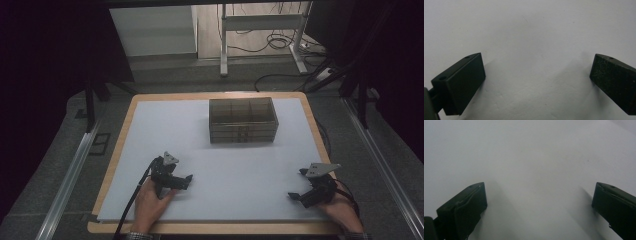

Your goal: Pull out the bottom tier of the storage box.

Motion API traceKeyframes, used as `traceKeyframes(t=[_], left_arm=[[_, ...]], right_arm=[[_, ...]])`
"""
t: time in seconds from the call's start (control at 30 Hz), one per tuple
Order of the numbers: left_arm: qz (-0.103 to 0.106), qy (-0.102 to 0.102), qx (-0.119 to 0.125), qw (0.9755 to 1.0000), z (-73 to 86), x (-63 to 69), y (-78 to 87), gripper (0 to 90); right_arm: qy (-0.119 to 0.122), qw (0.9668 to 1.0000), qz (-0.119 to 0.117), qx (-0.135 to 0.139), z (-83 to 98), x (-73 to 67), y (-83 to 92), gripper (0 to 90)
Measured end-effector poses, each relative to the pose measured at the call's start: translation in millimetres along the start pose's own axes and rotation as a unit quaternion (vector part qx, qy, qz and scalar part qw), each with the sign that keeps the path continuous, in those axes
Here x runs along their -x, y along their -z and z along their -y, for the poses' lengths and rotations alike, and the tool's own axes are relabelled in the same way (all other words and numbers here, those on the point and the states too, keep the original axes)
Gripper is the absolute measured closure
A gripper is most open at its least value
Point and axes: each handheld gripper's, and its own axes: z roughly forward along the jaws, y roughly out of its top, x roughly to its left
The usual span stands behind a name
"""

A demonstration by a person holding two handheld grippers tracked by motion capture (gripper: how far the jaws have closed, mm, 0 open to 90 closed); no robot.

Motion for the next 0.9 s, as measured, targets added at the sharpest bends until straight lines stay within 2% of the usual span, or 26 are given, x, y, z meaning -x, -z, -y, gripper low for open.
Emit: traceKeyframes(t=[0.9], left_arm=[[0.0, 0.0, 0.0, 1.0, -0.1, 0.0, 0.0, 0.0]], right_arm=[[-0.004, 1.0, -0.003, -0.002, -0.9, 0.7, 0.3, 0.0]])
